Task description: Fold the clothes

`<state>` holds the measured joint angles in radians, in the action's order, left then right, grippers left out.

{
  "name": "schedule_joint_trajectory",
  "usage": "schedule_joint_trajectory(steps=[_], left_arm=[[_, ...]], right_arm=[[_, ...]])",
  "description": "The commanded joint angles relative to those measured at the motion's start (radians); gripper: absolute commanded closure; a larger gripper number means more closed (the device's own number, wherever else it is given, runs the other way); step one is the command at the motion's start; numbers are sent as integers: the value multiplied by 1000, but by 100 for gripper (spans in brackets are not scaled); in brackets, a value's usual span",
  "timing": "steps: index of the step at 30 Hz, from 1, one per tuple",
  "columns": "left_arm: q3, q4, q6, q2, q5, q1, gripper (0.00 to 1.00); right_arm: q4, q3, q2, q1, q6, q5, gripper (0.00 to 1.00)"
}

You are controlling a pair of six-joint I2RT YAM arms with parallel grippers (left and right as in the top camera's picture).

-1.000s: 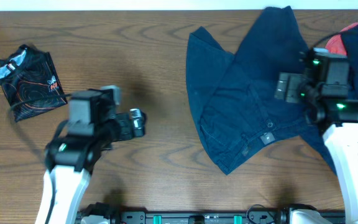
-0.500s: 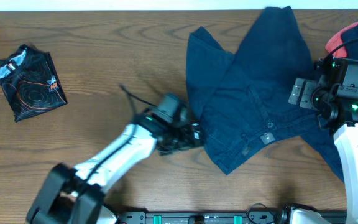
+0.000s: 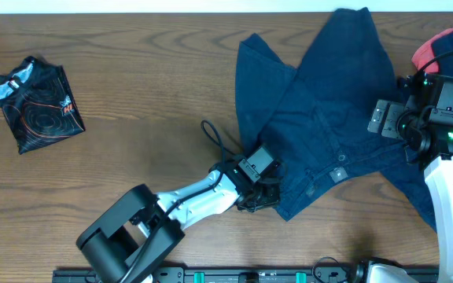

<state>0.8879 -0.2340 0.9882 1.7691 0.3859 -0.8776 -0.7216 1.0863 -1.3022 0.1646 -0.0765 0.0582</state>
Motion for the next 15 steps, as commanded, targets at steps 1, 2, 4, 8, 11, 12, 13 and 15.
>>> schedule_joint_trajectory(steps=[1,2,4,8,11,12,13,15], left_arm=[[-13,-34,-119,12,-41,59,94],[-9,-57,-171,0,-44,91,94],[19,-163,-285,-29,-98,186,94],[173,-396,-502,-73,-293,448,94],[375,-486,-619,-76,-330,657,94],[436,-506,-624,-76,-330,711,94],[506,-528,-620,-76,-322,774,83],[622,-562,-610,-76,-245,883,35]], right_arm=[[-2,11,8,6,-13,-2,1],[-2,11,8,6,-13,-2,1],[-2,11,8,6,-13,-2,1],[-1,11,8,6,-13,-2,1],[-1,11,8,6,-13,-3,1],[-2,11,8,6,-13,-3,1],[-4,11,8,6,-13,-3,1],[-8,11,8,6,-13,-3,1]])
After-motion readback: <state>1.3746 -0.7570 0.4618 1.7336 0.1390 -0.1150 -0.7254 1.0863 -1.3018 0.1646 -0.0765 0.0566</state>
